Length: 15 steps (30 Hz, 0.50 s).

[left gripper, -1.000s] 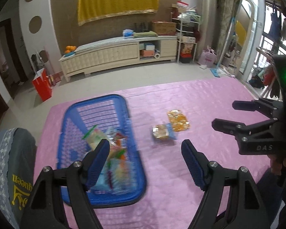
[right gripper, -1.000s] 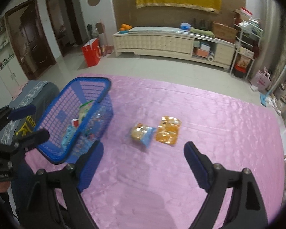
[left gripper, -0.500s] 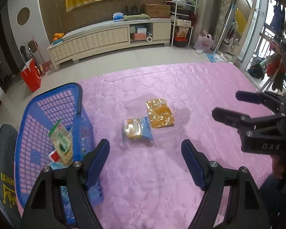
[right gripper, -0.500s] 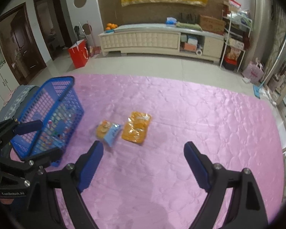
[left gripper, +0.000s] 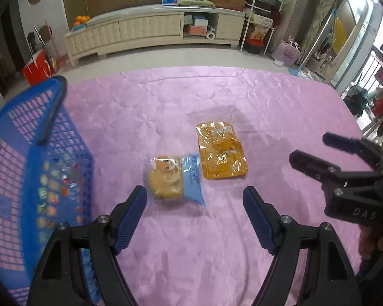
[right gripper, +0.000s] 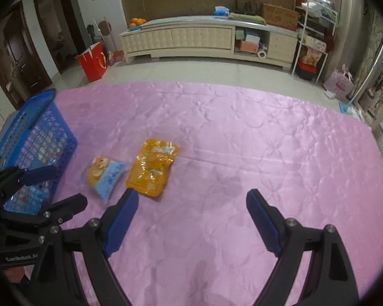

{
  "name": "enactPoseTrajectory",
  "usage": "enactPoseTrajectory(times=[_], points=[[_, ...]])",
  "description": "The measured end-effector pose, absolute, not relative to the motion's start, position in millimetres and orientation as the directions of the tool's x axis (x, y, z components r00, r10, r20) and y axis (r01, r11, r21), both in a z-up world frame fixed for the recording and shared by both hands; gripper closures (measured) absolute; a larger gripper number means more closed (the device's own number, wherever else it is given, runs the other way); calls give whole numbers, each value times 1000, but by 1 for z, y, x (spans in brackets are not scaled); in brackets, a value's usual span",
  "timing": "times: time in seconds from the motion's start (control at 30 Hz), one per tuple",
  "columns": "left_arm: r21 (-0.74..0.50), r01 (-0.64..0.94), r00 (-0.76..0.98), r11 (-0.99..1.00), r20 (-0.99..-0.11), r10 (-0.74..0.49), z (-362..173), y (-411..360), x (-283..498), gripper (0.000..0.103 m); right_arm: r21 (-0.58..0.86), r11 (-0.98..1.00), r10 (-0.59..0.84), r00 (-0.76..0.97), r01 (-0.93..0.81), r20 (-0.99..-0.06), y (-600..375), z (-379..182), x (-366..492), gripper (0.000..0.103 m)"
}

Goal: Organize snacks
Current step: 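Move both tools back and grasp the blue cartoon biscuit pack with the left tool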

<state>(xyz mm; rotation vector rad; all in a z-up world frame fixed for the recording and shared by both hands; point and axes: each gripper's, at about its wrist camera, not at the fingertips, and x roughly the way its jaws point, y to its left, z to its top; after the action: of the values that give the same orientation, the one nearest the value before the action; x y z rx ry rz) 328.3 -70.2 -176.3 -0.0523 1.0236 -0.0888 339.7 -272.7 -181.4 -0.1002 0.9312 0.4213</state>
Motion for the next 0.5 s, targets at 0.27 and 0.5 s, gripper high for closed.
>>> enactPoseTrajectory(times=[0.27, 0.5], points=[[-7, 44, 507, 999, -861, -28, -198, -59, 355, 27, 144, 911, 338, 500, -387, -798, -267, -205, 361, 14], [17, 72, 480, 997, -877, -20, -217, -66, 363, 27, 144, 912, 336, 498, -383, -800, -271, -217, 366, 14]])
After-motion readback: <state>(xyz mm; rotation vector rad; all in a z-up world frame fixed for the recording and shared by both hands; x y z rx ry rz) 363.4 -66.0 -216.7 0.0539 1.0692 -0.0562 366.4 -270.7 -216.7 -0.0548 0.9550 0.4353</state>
